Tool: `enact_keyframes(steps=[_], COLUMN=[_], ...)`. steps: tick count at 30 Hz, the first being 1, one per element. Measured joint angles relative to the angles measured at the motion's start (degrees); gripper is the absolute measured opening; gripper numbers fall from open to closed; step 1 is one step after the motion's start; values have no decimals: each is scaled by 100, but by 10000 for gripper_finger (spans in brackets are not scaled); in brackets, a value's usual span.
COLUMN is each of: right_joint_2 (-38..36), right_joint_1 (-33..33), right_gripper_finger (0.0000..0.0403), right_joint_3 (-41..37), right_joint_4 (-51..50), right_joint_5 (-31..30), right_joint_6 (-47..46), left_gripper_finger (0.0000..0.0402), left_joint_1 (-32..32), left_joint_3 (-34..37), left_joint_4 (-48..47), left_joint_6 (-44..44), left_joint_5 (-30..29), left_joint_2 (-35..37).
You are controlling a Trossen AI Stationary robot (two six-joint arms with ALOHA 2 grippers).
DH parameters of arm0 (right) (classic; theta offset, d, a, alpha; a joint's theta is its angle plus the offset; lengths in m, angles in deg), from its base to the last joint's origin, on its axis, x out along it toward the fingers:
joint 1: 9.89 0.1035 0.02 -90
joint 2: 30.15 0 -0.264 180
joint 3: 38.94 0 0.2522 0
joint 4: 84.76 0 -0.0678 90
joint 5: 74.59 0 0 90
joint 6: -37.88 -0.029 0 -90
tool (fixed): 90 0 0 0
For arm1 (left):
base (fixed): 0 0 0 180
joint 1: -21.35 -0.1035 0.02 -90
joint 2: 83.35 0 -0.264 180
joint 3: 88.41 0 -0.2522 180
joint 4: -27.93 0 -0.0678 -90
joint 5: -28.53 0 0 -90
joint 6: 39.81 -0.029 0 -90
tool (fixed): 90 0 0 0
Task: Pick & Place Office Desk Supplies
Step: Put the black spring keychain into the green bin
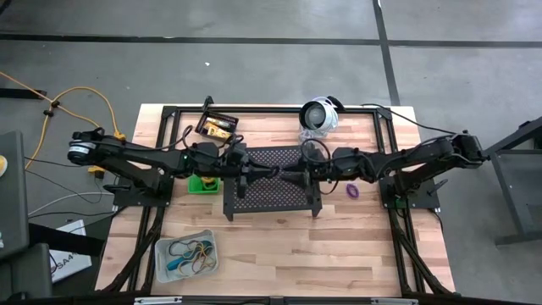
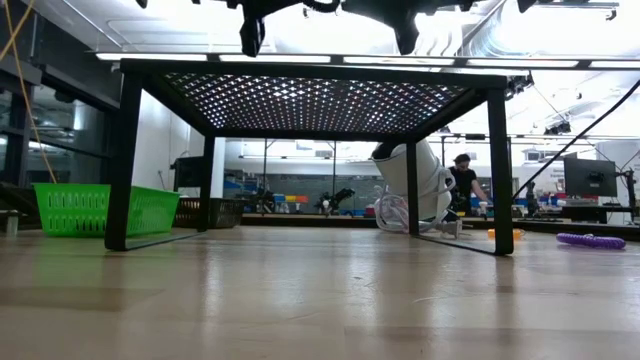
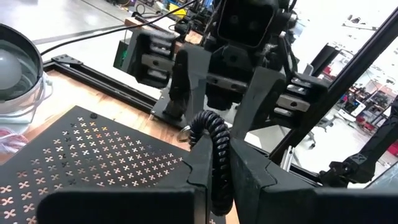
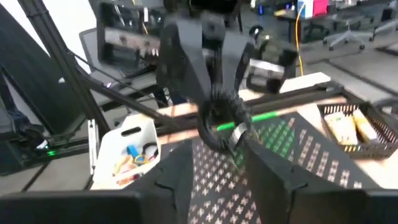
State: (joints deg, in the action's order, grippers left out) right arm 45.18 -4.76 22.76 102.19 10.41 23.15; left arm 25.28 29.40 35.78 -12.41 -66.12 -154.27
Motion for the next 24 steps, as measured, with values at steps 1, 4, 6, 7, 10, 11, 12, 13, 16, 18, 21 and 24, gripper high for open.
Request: enact_keyframes(steps=[1,4,6,7,10,11,12,13,16,18,21,24], right_joint_2=[0,0,0,0,0,0,0,0,0,0,0,0], right_joint_1=[2,2,2,2,2,19,50,85,202,272,378,467], right_gripper_finger=[134,147,151,152,152,151,150,150,149,150,150,150], right_joint_3=[0,0,0,0,0,0,0,0,0,0,0,0], right_joint_4=[-77,-384,-604,-724,-1068,-1161,-1222,-1258,-1304,-1303,-1280,-1280], right_joint_5=[0,4,3,4,53,69,67,61,60,62,26,-134], right_joint_6=[-52,-83,-236,-323,-551,-623,-656,-663,-658,-657,-653,-651], left_gripper_finger=[29,29,29,29,29,29,29,29,29,29,29,29], left_joint_1=[0,0,0,0,0,0,0,0,2,4,0,0], left_joint_3=[0,0,0,0,0,0,0,0,0,0,0,0], left_joint_4=[-5,-123,-321,-468,-1181,-1485,-1824,-2162,-3161,-3757,-4624,-5306], left_joint_6=[0,-2,-2,-2,-1,18,76,156,438,675,1063,1421], left_joint_5=[-2,-2,-2,-4,-7,-8,-11,-29,-313,-632,-1070,-1410], left_joint_2=[22,182,345,451,829,973,1130,1277,1763,2063,2459,2768])
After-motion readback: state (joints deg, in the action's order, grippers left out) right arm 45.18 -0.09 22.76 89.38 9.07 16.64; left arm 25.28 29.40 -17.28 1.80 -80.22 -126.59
